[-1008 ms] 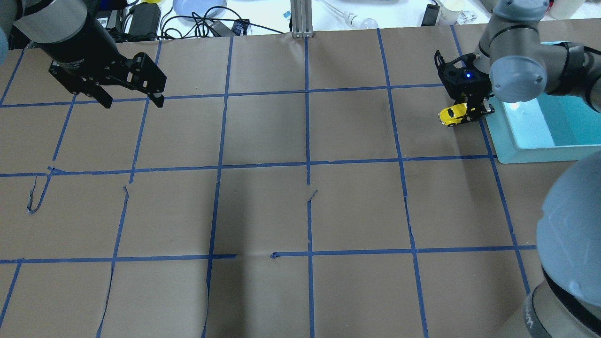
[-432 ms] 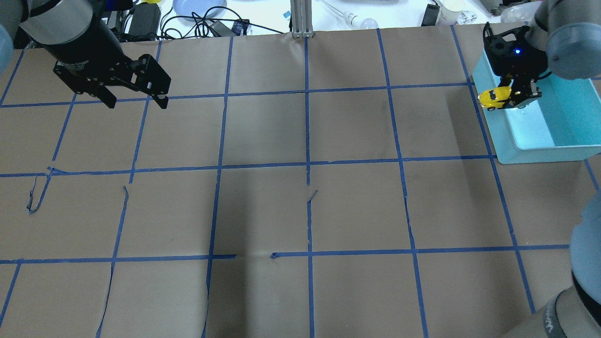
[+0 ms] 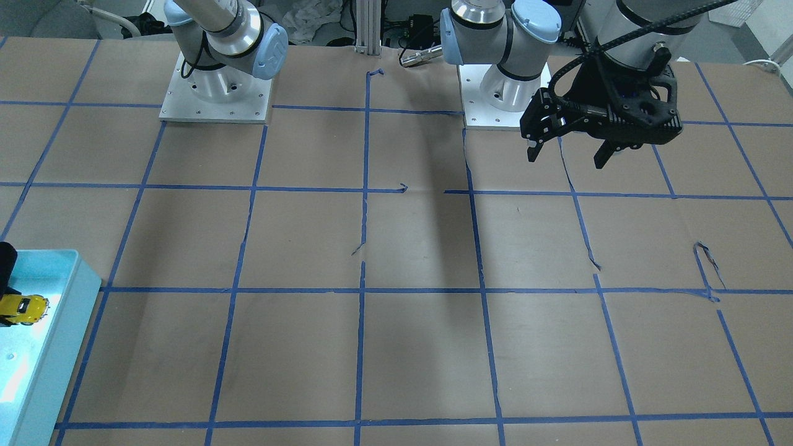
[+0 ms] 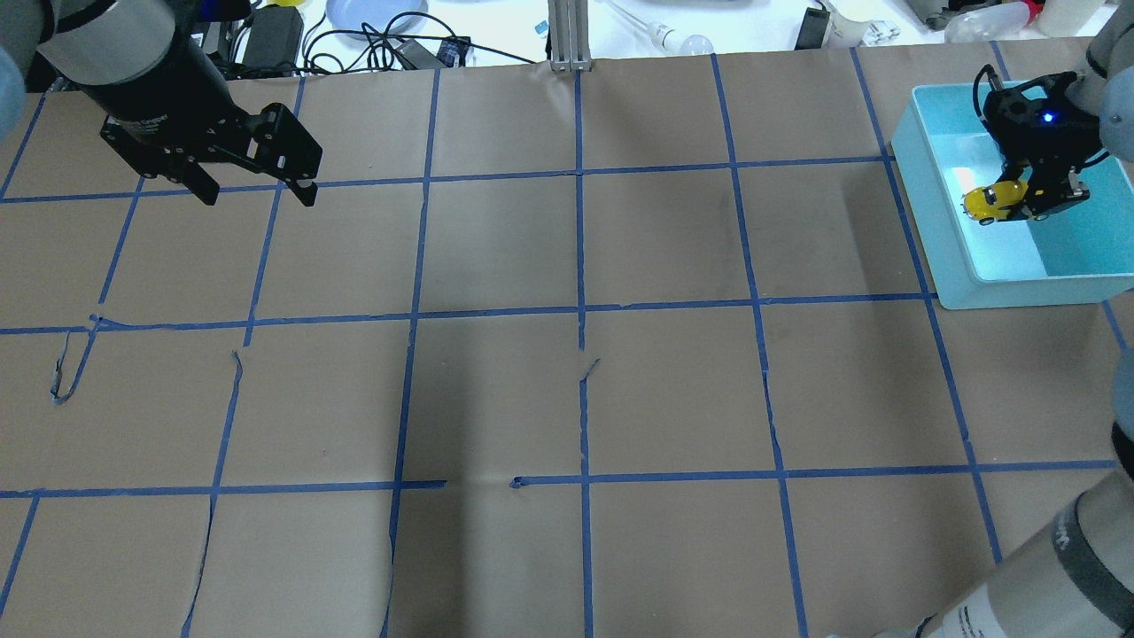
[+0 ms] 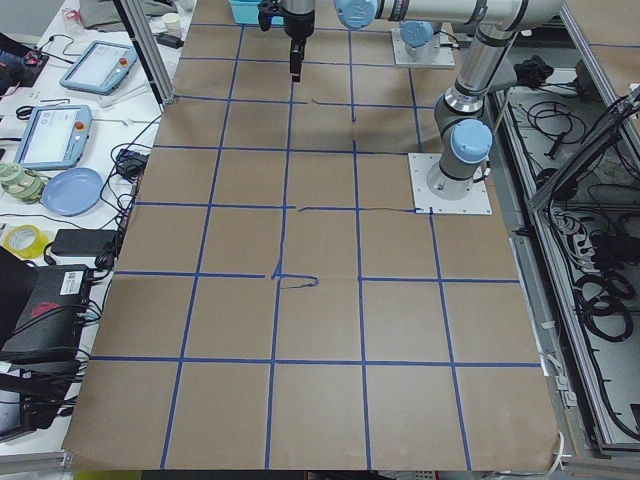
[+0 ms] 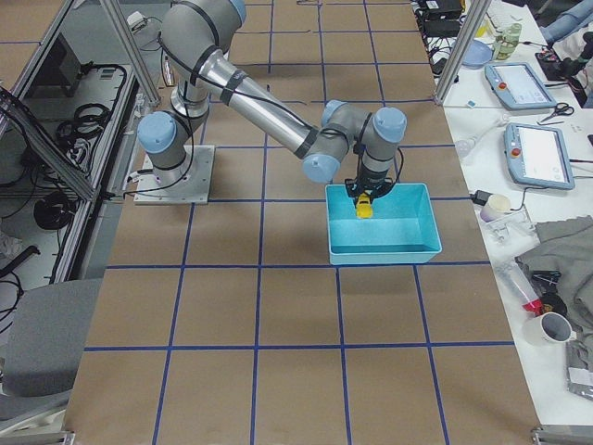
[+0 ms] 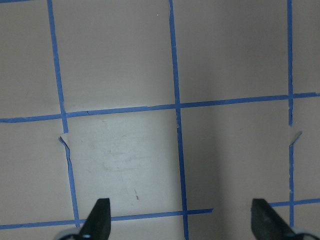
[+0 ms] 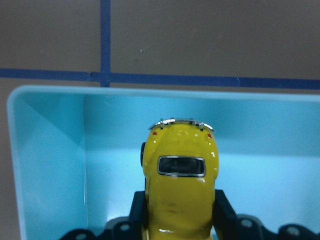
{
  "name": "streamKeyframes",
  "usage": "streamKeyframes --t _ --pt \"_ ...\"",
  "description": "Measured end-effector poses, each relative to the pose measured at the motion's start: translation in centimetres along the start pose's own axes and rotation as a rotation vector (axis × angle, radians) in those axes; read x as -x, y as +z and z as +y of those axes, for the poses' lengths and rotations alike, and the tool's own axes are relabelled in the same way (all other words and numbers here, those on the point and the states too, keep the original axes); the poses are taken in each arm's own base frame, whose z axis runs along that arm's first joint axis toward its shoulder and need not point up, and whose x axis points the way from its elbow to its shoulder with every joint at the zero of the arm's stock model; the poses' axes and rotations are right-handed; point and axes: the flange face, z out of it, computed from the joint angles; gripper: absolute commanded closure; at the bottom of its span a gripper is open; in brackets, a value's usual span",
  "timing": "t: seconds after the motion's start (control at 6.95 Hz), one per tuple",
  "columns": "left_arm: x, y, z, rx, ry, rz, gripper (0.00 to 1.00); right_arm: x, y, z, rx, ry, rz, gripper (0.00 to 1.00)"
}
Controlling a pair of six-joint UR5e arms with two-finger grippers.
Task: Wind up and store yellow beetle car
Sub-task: 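Carry the yellow car into the light-blue bin with the right gripper, then open the right gripper to drop the car in the bin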
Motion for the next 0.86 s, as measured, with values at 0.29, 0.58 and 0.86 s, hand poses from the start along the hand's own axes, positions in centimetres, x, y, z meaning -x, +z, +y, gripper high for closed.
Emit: streamKeyframes --t 0.29,0.58,0.86 --pt "0.0 0.0 0.0 0.0 0.0 -0.001 0.0 -0.1 3.5 2.0 -0.01 -0.048 -0.009 0.88" --pt "0.0 0.0 0.0 -0.001 0.0 -0.001 0.0 -0.3 5.5 2.4 -0.017 -0.054 -0.016 0.0" --pt "0.0 -0.1 0.0 -0.003 0.001 -0.001 0.0 -0.4 5.7 2.3 -0.031 0.01 -0.007 0.0"
